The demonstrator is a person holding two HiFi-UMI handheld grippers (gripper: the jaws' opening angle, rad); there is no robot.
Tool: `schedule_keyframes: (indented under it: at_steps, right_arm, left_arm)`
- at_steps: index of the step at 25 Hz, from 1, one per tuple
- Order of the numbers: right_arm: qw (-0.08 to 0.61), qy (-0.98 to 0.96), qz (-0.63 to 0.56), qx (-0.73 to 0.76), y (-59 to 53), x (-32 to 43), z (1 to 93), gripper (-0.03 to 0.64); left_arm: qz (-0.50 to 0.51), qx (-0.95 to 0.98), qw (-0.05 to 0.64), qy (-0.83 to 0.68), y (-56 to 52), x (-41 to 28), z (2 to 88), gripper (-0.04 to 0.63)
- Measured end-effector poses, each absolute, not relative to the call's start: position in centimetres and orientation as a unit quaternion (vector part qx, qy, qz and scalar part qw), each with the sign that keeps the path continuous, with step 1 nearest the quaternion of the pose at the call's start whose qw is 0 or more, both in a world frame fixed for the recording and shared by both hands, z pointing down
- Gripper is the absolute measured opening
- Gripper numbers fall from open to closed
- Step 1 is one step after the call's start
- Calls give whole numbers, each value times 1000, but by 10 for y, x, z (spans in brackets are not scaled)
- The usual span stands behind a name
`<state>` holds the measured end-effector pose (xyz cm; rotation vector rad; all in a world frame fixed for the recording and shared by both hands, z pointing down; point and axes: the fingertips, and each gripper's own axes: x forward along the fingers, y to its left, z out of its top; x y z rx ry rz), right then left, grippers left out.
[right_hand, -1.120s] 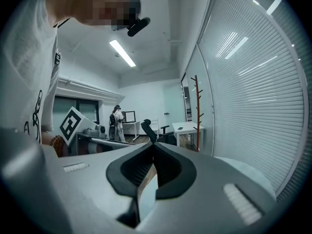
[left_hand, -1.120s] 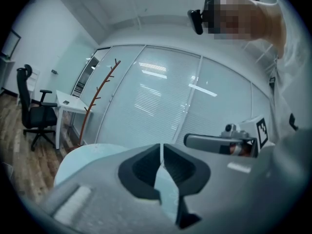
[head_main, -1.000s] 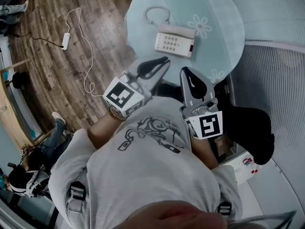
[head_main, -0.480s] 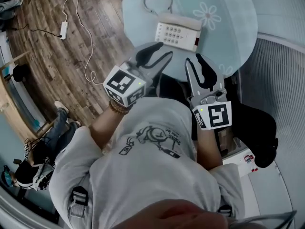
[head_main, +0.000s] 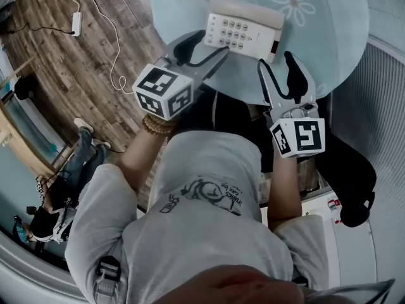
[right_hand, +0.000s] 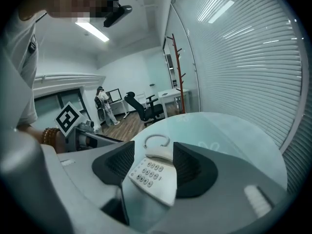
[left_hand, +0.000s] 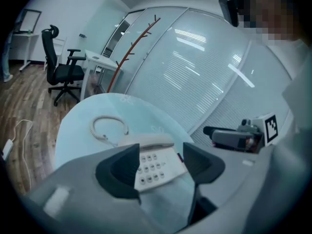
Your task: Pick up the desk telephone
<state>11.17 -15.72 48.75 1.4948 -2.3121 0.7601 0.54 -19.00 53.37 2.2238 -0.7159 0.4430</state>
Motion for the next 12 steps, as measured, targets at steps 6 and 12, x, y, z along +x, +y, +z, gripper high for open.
schedule_keyframes:
  at_steps: [6, 12]
  right_arm:
    - [156, -785, 281, 529, -176, 128, 542, 299]
    - [160, -765, 315, 539, -179, 146, 594, 343]
  left_arm:
    - [198, 852, 388, -290, -207, 8, 593, 319]
    - [225, 834, 408, -296, -209, 12, 644, 360]
